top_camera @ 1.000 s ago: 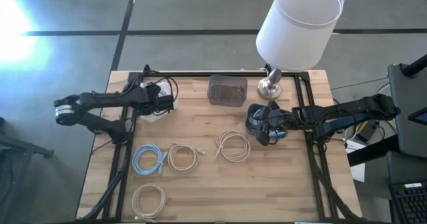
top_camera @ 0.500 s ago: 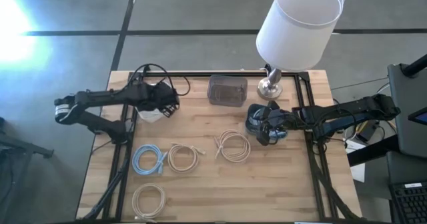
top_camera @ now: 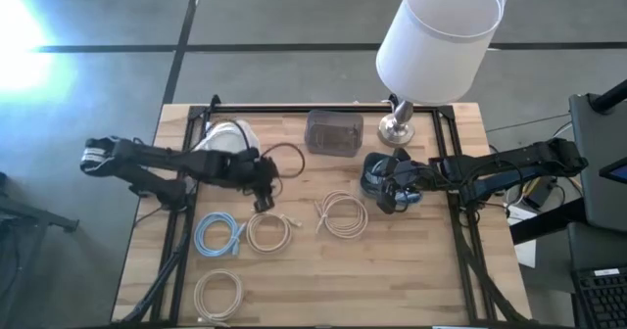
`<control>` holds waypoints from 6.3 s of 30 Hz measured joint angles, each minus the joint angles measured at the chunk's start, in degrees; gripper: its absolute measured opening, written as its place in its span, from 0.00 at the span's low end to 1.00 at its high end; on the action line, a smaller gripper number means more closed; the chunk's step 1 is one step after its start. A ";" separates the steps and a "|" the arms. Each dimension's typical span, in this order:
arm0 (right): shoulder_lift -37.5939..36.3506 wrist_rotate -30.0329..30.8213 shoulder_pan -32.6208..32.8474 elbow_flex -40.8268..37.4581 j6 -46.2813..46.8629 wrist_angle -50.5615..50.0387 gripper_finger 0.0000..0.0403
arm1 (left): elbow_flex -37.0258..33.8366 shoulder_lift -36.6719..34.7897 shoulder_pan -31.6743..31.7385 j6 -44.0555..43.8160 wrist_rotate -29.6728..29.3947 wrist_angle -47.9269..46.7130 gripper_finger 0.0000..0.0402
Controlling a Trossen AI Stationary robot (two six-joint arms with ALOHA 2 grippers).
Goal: Pick & Place USB Port
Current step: Put the top left brown charger cable into the black bin, then put the top brown charger cable into the black bin
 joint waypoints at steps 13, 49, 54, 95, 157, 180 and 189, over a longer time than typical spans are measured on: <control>0.00 0.00 -0.02 -0.09 0.00 0.02 0.42 | -18.92 0.15 -10.11 -8.80 3.58 28.56 0.37; 0.00 0.00 -0.02 -0.11 -0.24 0.07 0.42 | -21.95 10.44 -10.83 -5.52 -5.48 39.04 0.10; 0.00 0.00 -0.01 -0.11 -0.24 0.07 0.42 | -15.92 10.58 -10.47 3.12 -19.72 39.28 0.10; 0.00 0.26 -0.04 -1.12 -0.48 2.23 0.42 | 18.03 43.79 20.05 50.80 -29.37 70.30 0.14; 0.00 -0.32 -0.02 -1.38 -10.89 10.59 0.42 | 42.05 49.70 18.50 39.19 -33.27 22.53 0.51; 19.86 -11.92 -0.02 4.99 -12.31 12.36 0.42 | 38.92 29.08 3.99 33.10 -23.25 22.28 0.51; 35.93 -9.23 -0.38 16.54 -9.69 3.50 0.42 | 24.80 15.21 -3.99 24.91 -21.50 22.31 0.51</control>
